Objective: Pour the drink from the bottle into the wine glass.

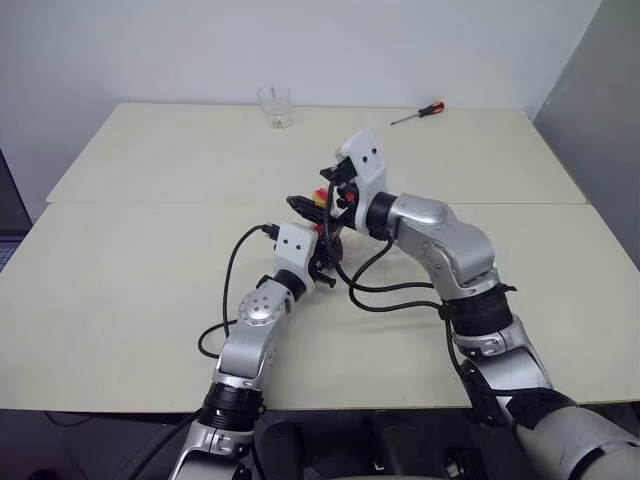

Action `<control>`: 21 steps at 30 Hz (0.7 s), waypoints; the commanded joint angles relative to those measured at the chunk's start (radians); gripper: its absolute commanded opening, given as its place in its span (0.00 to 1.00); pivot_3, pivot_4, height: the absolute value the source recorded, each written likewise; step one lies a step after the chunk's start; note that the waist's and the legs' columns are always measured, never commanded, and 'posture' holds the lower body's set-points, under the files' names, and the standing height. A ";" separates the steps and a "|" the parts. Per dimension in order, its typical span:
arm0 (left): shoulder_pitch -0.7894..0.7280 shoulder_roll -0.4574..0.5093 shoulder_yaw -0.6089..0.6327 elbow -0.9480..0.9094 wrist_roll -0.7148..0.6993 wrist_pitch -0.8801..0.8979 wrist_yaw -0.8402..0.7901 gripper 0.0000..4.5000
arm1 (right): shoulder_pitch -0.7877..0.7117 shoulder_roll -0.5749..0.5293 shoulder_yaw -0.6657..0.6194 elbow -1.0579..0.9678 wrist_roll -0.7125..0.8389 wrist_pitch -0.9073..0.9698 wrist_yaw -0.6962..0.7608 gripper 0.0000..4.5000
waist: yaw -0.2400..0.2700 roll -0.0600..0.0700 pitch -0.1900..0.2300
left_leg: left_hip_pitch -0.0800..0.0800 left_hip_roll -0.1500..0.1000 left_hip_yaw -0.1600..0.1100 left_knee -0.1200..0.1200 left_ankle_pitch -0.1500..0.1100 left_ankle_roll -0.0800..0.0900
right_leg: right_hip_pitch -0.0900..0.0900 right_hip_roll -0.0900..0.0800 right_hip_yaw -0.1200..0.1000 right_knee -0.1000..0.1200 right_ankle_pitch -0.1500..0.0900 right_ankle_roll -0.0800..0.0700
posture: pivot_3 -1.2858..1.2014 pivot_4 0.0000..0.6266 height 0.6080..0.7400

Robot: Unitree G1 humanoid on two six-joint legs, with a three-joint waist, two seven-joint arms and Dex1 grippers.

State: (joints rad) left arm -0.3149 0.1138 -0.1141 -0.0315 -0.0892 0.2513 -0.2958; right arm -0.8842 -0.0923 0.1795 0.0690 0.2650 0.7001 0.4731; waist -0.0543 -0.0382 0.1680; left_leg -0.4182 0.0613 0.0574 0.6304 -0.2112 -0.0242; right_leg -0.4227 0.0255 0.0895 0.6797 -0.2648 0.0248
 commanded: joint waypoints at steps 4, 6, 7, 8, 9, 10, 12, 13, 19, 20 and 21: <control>-0.003 -0.003 -0.002 -0.062 0.001 -0.016 0.002 0.17 | -0.045 0.017 -0.029 0.070 -0.021 -0.077 -0.015 1.00 | 0.000 0.000 0.000 | 0.000 0.000 0.000 0.000 0.000 0.000 | 0.000 0.000 0.000 0.000 0.002 -0.003 | 0.52 0.24 1.00; -0.001 -0.001 0.001 -0.066 0.001 -0.015 0.003 0.17 | -0.051 0.022 -0.034 0.099 -0.025 -0.092 -0.023 1.00 | 0.000 0.000 0.000 | 0.000 0.000 0.000 0.000 0.000 0.000 | 0.000 0.000 0.000 0.000 0.002 -0.004 | 0.52 0.24 1.00; -0.002 0.000 0.002 -0.065 0.001 -0.016 0.003 0.17 | -0.054 0.023 -0.034 0.111 -0.027 -0.099 -0.024 1.00 | 0.000 0.000 0.000 | 0.000 0.000 0.000 0.000 0.000 0.000 | 0.000 0.000 0.000 0.000 0.002 -0.004 | 0.52 0.24 1.00; -0.002 0.001 0.003 -0.065 0.002 -0.017 0.004 0.17 | -0.055 0.022 -0.037 0.119 -0.028 -0.104 -0.025 1.00 | 0.000 0.000 0.000 | 0.000 0.000 0.000 0.000 0.000 0.000 | 0.000 0.000 0.000 0.000 0.002 -0.004 | 0.52 0.24 1.00; -0.003 0.003 0.004 -0.065 0.002 -0.017 0.003 0.17 | -0.056 0.020 -0.038 0.124 -0.029 -0.109 -0.024 1.00 | -0.001 0.000 0.000 | 0.000 0.000 0.000 0.000 0.000 0.000 | 0.000 0.000 0.000 0.000 0.002 -0.004 | 0.52 0.24 1.00; -0.003 0.004 0.005 -0.065 0.002 -0.018 0.003 0.17 | -0.057 0.018 -0.038 0.127 -0.030 -0.111 -0.023 1.00 | -0.001 0.000 0.000 | 0.000 0.000 0.000 0.000 0.000 0.000 | 0.000 0.000 0.000 0.000 0.002 -0.004 | 0.52 0.24 1.00; -0.005 0.006 0.005 -0.064 0.003 -0.019 0.003 0.17 | -0.057 0.013 -0.037 0.123 -0.031 -0.113 -0.020 1.00 | -0.001 0.000 0.000 | 0.000 0.000 0.000 0.000 0.000 0.000 | 0.000 0.000 0.000 0.000 0.002 -0.004 | 0.52 0.24 1.00; -0.005 0.006 0.005 -0.063 0.003 -0.020 0.003 0.17 | -0.057 0.011 -0.040 0.117 -0.029 -0.110 -0.020 1.00 | -0.001 0.000 0.000 | 0.000 0.000 0.000 0.000 0.000 0.000 | 0.000 0.000 0.000 0.000 0.002 -0.004 | 0.52 0.24 1.00; -0.012 0.005 0.004 -0.058 0.003 -0.023 0.003 0.17 | -0.056 -0.008 -0.055 0.102 -0.027 -0.103 -0.022 1.00 | 0.000 0.000 0.000 | 0.000 0.000 0.000 0.000 0.000 0.000 | 0.000 0.000 0.000 0.000 0.002 -0.004 | 0.52 0.24 1.00; -0.014 0.005 0.004 -0.057 0.003 -0.024 0.003 0.17 | -0.054 -0.013 -0.055 0.099 -0.028 -0.102 -0.020 1.00 | 0.000 0.000 0.000 | 0.000 0.000 0.000 0.000 0.000 0.000 | 0.000 0.000 0.000 0.000 0.002 -0.004 | 0.52 0.24 1.00; -0.016 0.005 0.004 -0.053 0.002 -0.026 0.002 0.17 | -0.052 -0.017 -0.055 0.097 -0.027 -0.101 -0.019 1.00 | -0.001 0.000 0.000 | 0.000 0.000 0.000 0.000 0.000 0.000 | 0.000 0.000 0.000 0.000 0.002 -0.004 | 0.52 0.24 1.00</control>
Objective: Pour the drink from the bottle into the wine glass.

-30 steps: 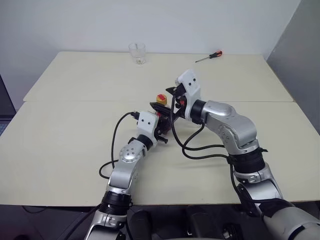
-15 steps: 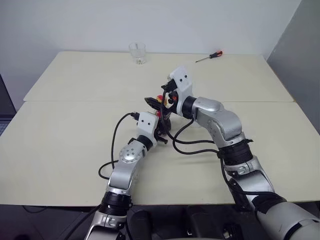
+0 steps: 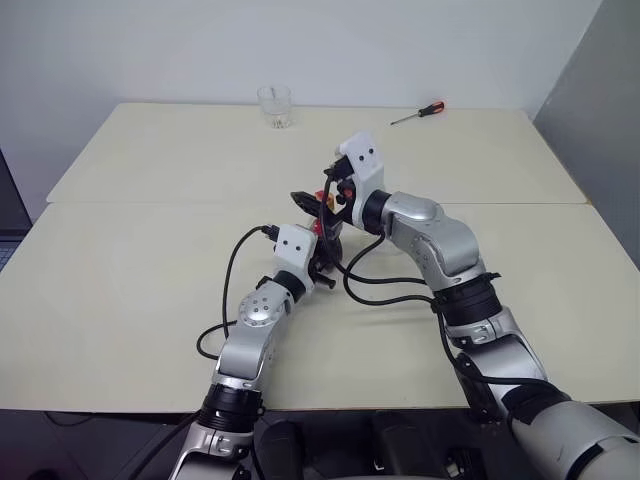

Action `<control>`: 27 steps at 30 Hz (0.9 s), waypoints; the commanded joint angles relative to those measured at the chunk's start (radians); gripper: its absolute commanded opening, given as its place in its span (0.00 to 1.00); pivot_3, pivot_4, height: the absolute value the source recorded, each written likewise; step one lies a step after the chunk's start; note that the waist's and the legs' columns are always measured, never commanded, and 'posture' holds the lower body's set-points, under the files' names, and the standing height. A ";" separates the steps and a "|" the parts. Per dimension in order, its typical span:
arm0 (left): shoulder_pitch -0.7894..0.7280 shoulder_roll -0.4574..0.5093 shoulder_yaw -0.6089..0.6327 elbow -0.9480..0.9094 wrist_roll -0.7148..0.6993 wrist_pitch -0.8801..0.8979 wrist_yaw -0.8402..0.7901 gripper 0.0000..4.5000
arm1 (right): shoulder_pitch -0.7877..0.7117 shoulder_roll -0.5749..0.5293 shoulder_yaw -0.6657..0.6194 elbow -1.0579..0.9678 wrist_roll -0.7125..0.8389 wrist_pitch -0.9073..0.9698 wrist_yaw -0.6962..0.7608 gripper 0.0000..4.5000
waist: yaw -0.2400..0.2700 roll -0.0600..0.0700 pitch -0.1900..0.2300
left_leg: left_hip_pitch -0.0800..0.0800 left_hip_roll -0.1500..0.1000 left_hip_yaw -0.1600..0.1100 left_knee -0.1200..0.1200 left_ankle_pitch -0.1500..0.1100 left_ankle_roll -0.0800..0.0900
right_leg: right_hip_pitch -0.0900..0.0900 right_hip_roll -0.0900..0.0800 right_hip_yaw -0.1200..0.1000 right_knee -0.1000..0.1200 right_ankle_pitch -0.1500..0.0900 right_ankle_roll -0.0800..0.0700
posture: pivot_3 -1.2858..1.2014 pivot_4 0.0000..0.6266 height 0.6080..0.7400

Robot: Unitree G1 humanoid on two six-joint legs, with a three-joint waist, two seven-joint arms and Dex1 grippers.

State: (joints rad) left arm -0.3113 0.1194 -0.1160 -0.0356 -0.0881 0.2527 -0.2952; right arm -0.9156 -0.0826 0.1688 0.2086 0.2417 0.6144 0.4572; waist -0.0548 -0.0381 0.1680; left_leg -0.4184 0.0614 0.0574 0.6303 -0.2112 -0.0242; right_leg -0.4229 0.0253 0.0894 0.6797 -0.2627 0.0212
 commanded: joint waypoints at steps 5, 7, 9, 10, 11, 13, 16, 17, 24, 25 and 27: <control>-0.030 -0.003 0.007 -0.035 0.000 -0.033 0.001 0.17 | -0.004 -0.049 -0.045 -0.084 0.004 0.006 0.000 1.00 | 0.000 0.000 0.000 | 0.000 0.000 0.000 0.000 0.000 0.000 | 0.000 0.000 0.000 0.000 0.000 0.000 | 0.52 0.24 1.00; -0.033 -0.003 0.008 -0.031 0.000 -0.035 0.001 0.17 | 0.010 -0.057 -0.045 -0.111 0.010 0.021 -0.001 1.00 | 0.000 0.000 0.000 | 0.000 0.000 0.000 0.000 0.000 0.000 | 0.000 0.000 0.000 0.000 0.000 0.000 | 0.52 0.24 1.00; -0.035 -0.004 0.008 -0.028 0.000 -0.037 0.001 0.17 | 0.025 -0.064 -0.044 -0.142 0.016 0.039 -0.003 1.00 | 0.000 0.000 0.000 | 0.000 0.000 0.000 0.000 0.000 0.000 | 0.000 0.000 0.000 0.000 0.000 0.000 | 0.52 0.24 1.00; -0.036 -0.005 0.008 -0.026 0.000 -0.038 0.002 0.17 | 0.038 -0.069 -0.042 -0.164 0.019 0.051 -0.004 1.00 | 0.000 0.000 0.000 | 0.000 0.000 0.000 0.000 0.000 0.000 | 0.000 0.000 0.000 0.000 0.000 0.000 | 0.52 0.24 1.00; -0.037 -0.005 0.008 -0.025 0.000 -0.038 0.001 0.17 | 0.045 -0.071 -0.041 -0.178 0.022 0.060 -0.005 1.00 | 0.000 0.000 0.000 | 0.000 0.000 0.000 0.000 0.000 0.000 | 0.000 0.000 0.000 0.000 0.000 0.000 | 0.52 0.24 1.00; -0.039 -0.005 0.009 -0.022 0.000 -0.040 0.001 0.17 | 0.063 -0.079 -0.035 -0.214 0.023 0.080 -0.006 1.00 | 0.000 0.000 0.000 | 0.000 0.000 0.000 0.000 0.000 0.000 | 0.000 0.000 0.000 0.000 0.000 0.000 | 0.52 0.24 1.00; -0.040 -0.006 0.008 -0.020 0.001 -0.042 0.002 0.17 | 0.079 -0.088 -0.037 -0.260 0.029 0.109 -0.007 1.00 | 0.000 0.000 0.000 | 0.000 0.000 0.000 0.000 0.000 0.000 | 0.000 0.000 0.000 0.000 0.000 0.000 | 0.52 0.24 1.00; -0.040 -0.005 0.009 -0.019 0.001 -0.043 0.001 0.17 | 0.083 -0.090 -0.039 -0.273 0.031 0.118 -0.009 1.00 | 0.000 0.000 0.000 | 0.000 0.000 0.000 0.000 0.000 0.000 | 0.000 0.000 0.000 0.000 0.000 0.000 | 0.52 0.24 1.00; -0.039 -0.002 0.007 -0.019 0.002 -0.045 -0.002 0.17 | 0.100 -0.105 -0.041 -0.317 0.036 0.147 -0.009 1.00 | 0.000 0.000 0.000 | 0.000 0.000 0.000 0.000 0.000 0.000 | 0.000 0.000 0.000 0.000 0.000 0.001 | 0.52 0.24 1.00; -0.039 -0.002 0.007 -0.019 0.002 -0.045 -0.003 0.17 | 0.102 -0.106 -0.041 -0.320 0.035 0.148 -0.008 1.00 | 0.000 0.000 0.000 | 0.000 0.000 0.000 0.000 0.000 0.000 | 0.000 0.000 0.000 0.000 -0.001 0.002 | 0.52 0.24 1.00; -0.038 -0.002 0.006 -0.021 0.002 -0.044 -0.002 0.17 | 0.106 -0.110 -0.040 -0.330 0.036 0.154 -0.006 1.00 | 0.000 0.000 0.000 | 0.000 0.000 0.000 0.000 0.000 0.000 | 0.000 0.000 0.000 0.000 -0.002 0.004 | 0.52 0.24 1.00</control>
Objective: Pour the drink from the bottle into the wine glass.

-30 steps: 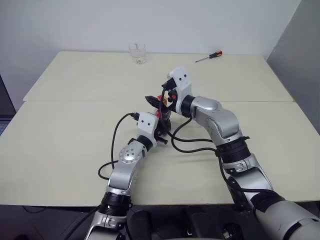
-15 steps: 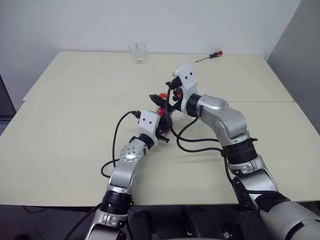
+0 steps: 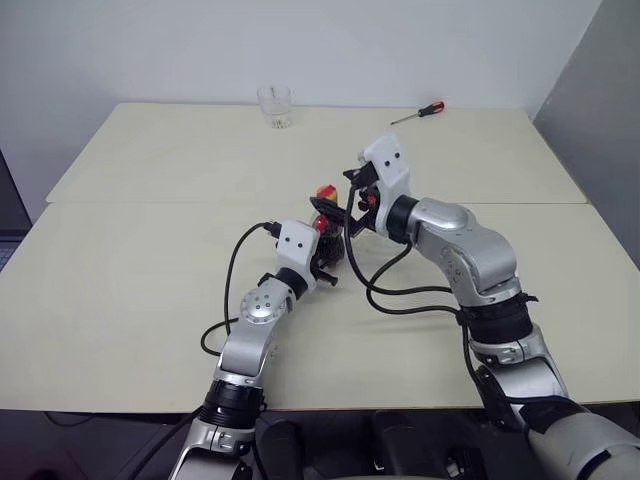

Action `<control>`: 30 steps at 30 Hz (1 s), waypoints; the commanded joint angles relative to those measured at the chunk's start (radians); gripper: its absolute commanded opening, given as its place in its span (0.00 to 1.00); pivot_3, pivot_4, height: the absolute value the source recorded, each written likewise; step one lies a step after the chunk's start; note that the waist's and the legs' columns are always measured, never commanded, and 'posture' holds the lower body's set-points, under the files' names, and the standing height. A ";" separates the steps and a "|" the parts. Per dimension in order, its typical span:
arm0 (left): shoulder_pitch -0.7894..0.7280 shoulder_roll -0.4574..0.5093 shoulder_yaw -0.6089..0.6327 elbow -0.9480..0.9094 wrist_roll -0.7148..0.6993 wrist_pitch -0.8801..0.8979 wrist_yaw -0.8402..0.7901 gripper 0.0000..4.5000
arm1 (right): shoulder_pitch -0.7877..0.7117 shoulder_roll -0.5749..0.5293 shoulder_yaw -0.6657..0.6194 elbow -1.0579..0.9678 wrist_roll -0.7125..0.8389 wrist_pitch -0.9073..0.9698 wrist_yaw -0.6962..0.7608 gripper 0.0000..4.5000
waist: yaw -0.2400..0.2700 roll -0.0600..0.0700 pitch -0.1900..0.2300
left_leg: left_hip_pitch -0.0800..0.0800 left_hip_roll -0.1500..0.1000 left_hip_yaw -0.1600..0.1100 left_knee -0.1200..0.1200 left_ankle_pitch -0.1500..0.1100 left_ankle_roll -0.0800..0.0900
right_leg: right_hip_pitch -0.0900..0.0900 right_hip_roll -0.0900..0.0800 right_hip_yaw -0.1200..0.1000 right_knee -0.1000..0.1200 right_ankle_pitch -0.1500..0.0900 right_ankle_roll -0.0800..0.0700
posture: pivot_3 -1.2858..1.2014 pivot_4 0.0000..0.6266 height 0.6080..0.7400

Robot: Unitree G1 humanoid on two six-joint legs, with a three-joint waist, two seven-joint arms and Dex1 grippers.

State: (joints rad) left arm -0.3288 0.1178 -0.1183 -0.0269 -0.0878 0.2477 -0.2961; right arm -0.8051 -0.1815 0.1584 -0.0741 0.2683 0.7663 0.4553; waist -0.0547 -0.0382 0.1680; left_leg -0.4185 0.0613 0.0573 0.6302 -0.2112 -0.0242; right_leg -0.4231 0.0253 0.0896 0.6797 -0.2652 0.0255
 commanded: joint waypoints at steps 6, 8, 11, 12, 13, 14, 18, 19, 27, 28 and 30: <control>-0.019 0.000 0.008 -0.030 0.002 -0.038 -0.001 0.17 | 0.010 -0.023 -0.024 -0.076 0.016 0.019 0.009 1.00 | 0.000 0.000 0.000 | 0.000 0.000 0.000 0.000 0.000 0.000 | 0.000 0.000 0.000 0.000 0.000 0.000 | 0.52 0.24 1.00; -0.020 0.001 0.008 -0.030 0.002 -0.037 -0.001 0.17 | 0.012 -0.028 -0.022 -0.083 0.018 0.023 0.014 1.00 | 0.000 0.000 0.000 | 0.000 0.000 0.000 0.000 0.000 0.000 | 0.000 0.000 0.000 0.000 0.000 0.000 | 0.52 0.24 1.00; -0.020 0.001 0.008 -0.031 0.002 -0.036 -0.001 0.17 | 0.014 -0.032 -0.019 -0.089 0.023 0.026 0.019 1.00 | 0.000 0.000 0.000 | 0.000 0.000 0.000 0.000 0.000 0.000 | 0.000 0.000 0.000 0.000 0.000 0.000 | 0.52 0.24 1.00; -0.021 0.001 0.008 -0.030 0.002 -0.036 -0.001 0.17 | 0.015 -0.034 -0.017 -0.092 0.026 0.025 0.025 1.00 | 0.000 0.000 0.000 | 0.000 0.000 0.000 0.000 0.000 0.000 | 0.000 0.000 0.000 0.000 0.000 0.000 | 0.52 0.24 1.00; -0.021 0.001 0.008 -0.032 0.002 -0.035 -0.001 0.17 | 0.016 -0.034 -0.016 -0.095 0.028 0.025 0.028 1.00 | 0.000 0.000 0.000 | 0.000 0.000 0.000 0.000 0.000 0.000 | 0.000 0.000 0.000 0.000 0.000 0.000 | 0.52 0.24 1.00; -0.021 0.001 0.008 -0.033 0.002 -0.034 -0.001 0.17 | 0.016 -0.035 -0.014 -0.097 0.031 0.025 0.029 1.00 | 0.000 0.000 0.000 | 0.000 0.000 0.000 0.000 0.000 0.000 | 0.000 0.000 0.000 0.000 0.000 0.000 | 0.52 0.24 1.00; -0.021 0.001 0.008 -0.034 0.002 -0.033 0.000 0.17 | 0.019 -0.038 -0.006 -0.103 0.038 0.023 0.037 0.86 | 0.000 0.000 0.000 | 0.000 0.000 0.000 0.000 0.000 0.000 | 0.000 0.000 0.000 0.000 0.000 0.000 | 0.52 0.24 1.00; -0.021 0.001 0.008 -0.033 0.002 -0.033 0.000 0.17 | 0.021 -0.040 -0.002 -0.105 0.040 0.022 0.041 0.79 | 0.000 0.000 0.000 | 0.000 0.000 0.000 0.000 0.000 0.000 | 0.000 0.000 0.000 0.000 0.000 0.000 | 0.52 0.24 1.00; -0.019 0.001 0.008 -0.036 0.003 -0.031 0.002 0.17 | 0.026 -0.042 0.004 -0.113 0.040 0.023 0.056 0.26 | 0.000 0.000 0.000 | 0.000 0.000 0.000 0.000 0.000 0.000 | 0.000 0.000 0.000 0.000 0.000 0.000 | 0.52 0.24 1.00; -0.019 0.001 0.008 -0.036 0.003 -0.032 0.002 0.17 | 0.027 -0.043 0.004 -0.114 0.040 0.022 0.058 0.26 | 0.000 0.000 0.000 | 0.000 0.000 0.000 0.000 0.000 0.000 | 0.000 0.000 0.000 0.000 0.000 0.000 | 0.52 0.24 1.00; -0.020 0.001 0.009 -0.034 0.003 -0.031 0.002 0.17 | 0.029 -0.044 0.005 -0.113 0.040 0.018 0.062 0.26 | 0.000 0.000 0.000 | 0.000 0.000 0.000 0.000 0.000 0.000 | 0.000 0.000 0.000 0.000 0.000 0.000 | 0.52 0.24 1.00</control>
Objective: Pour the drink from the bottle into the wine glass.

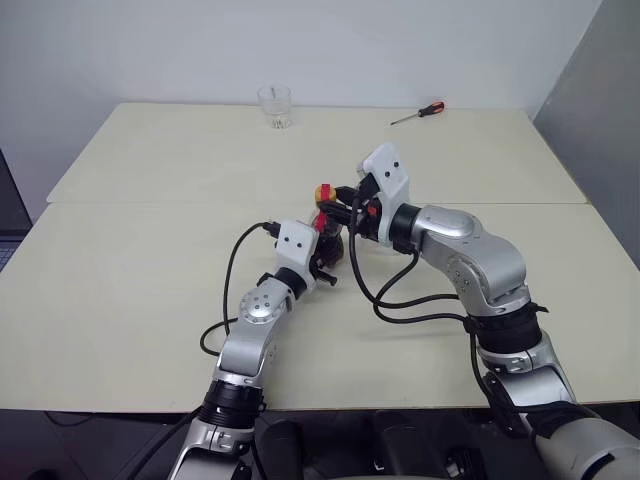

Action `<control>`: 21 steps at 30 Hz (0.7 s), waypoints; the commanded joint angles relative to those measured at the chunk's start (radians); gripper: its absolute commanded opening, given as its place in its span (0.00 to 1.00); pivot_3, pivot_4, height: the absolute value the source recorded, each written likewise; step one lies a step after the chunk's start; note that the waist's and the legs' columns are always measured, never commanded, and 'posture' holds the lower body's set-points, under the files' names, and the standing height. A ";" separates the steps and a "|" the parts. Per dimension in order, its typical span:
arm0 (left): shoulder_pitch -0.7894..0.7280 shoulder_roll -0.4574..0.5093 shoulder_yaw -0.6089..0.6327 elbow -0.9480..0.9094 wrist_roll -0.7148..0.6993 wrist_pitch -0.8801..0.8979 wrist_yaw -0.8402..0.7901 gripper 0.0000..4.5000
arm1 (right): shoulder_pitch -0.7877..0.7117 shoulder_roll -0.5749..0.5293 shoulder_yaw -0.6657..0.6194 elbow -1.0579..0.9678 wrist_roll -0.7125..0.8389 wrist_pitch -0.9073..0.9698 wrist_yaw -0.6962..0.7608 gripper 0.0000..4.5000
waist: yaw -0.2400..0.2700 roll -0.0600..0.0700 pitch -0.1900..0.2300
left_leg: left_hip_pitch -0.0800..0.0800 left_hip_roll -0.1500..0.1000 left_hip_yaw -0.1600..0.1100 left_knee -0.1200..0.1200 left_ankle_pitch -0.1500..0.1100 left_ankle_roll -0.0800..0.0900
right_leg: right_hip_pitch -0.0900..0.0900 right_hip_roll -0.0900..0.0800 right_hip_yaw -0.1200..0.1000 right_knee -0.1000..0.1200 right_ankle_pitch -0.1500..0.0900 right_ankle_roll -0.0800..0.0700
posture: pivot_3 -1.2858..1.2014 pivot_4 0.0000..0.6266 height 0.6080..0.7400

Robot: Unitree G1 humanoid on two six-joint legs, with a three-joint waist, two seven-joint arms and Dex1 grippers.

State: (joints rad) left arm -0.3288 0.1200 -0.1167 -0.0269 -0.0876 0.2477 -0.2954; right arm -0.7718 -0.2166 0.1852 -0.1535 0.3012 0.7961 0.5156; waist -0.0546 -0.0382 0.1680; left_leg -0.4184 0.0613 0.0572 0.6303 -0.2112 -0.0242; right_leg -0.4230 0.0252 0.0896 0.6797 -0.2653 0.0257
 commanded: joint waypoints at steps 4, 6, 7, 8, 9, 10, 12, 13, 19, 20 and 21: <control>-0.019 0.000 0.008 -0.036 0.001 -0.030 -0.001 0.17 | 0.003 0.001 -0.032 -0.033 0.019 -0.036 0.013 0.26 | 0.000 0.000 0.000 | 0.000 0.000 0.000 0.000 0.000 0.000 | 0.000 0.000 0.000 0.000 0.000 0.000 | 0.52 0.24 1.00; -0.018 0.001 0.008 -0.036 0.000 -0.030 -0.002 0.17 | 0.007 0.021 -0.059 -0.035 0.046 -0.053 0.015 0.26 | 0.000 0.000 0.000 | 0.000 0.000 0.000 0.000 0.000 0.000 | 0.000 0.000 0.000 0.000 0.000 0.000 | 0.52 0.24 1.00; -0.019 0.001 0.008 -0.036 0.000 -0.030 -0.002 0.17 | 0.007 0.027 -0.067 -0.036 0.053 -0.060 0.015 0.26 | 0.000 0.000 0.000 | 0.000 0.000 0.000 0.000 0.000 0.000 | 0.000 0.000 0.000 0.000 0.000 0.000 | 0.52 0.24 1.00; -0.019 0.001 0.008 -0.035 0.000 -0.030 -0.002 0.17 | 0.008 0.032 -0.075 -0.036 0.060 -0.062 0.014 0.26 | 0.000 0.000 0.000 | 0.000 0.000 0.000 0.000 0.000 0.000 | 0.000 0.000 0.000 0.000 0.000 0.000 | 0.52 0.24 1.00; -0.019 0.001 0.008 -0.035 0.000 -0.031 -0.002 0.17 | 0.007 0.036 -0.081 -0.035 0.065 -0.062 0.012 0.26 | 0.000 0.000 0.000 | 0.000 0.000 0.000 0.000 0.000 0.000 | 0.000 0.000 0.000 0.000 0.000 0.000 | 0.52 0.24 1.00; -0.018 0.001 0.008 -0.035 0.000 -0.031 -0.002 0.17 | 0.008 0.040 -0.087 -0.036 0.069 -0.061 0.010 0.26 | 0.000 0.000 0.000 | 0.000 0.000 0.000 0.000 0.000 0.000 | 0.000 0.000 0.000 0.000 0.000 0.000 | 0.52 0.24 1.00; -0.017 0.001 0.008 -0.035 0.000 -0.032 -0.001 0.17 | 0.010 0.047 -0.097 -0.036 0.080 -0.059 0.010 0.26 | 0.000 0.000 0.000 | 0.000 0.000 0.000 0.000 0.000 0.000 | 0.000 0.000 0.000 0.000 0.000 0.000 | 0.52 0.24 1.00; -0.017 0.001 0.007 -0.035 0.000 -0.032 -0.001 0.17 | 0.010 0.048 -0.099 -0.036 0.082 -0.057 0.011 0.26 | 0.000 0.000 0.000 | 0.000 0.000 0.000 0.000 0.000 0.000 | 0.000 0.000 0.000 0.000 0.000 0.000 | 0.52 0.24 1.00; -0.015 0.002 0.008 -0.033 0.001 -0.034 -0.001 0.17 | 0.015 0.071 -0.129 -0.038 0.122 -0.039 0.018 0.26 | 0.000 0.000 0.000 | 0.000 0.000 0.000 0.000 0.000 0.000 | 0.000 0.000 0.000 0.000 0.000 0.000 | 0.52 0.24 1.00; -0.014 0.002 0.008 -0.033 0.001 -0.035 -0.001 0.17 | 0.016 0.073 -0.132 -0.038 0.127 -0.038 0.018 0.26 | 0.000 0.000 0.000 | 0.000 0.000 0.000 0.000 0.000 0.000 | 0.000 0.000 0.000 0.000 0.000 0.000 | 0.52 0.24 1.00; -0.014 0.002 0.008 -0.033 0.000 -0.035 -0.002 0.17 | 0.018 0.074 -0.134 -0.038 0.130 -0.037 0.018 0.26 | 0.000 0.000 0.000 | 0.000 0.000 0.000 0.000 0.000 0.000 | 0.000 0.000 0.000 0.000 0.000 0.000 | 0.52 0.24 1.00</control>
State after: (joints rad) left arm -0.3381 0.1223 -0.1150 -0.0362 -0.0876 0.2269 -0.2976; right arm -0.7366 -0.1597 0.0949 -0.1495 0.3709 0.7776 0.5212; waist -0.0546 -0.0382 0.1680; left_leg -0.4184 0.0613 0.0573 0.6303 -0.2112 -0.0242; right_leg -0.4229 0.0252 0.0897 0.6797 -0.2653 0.0257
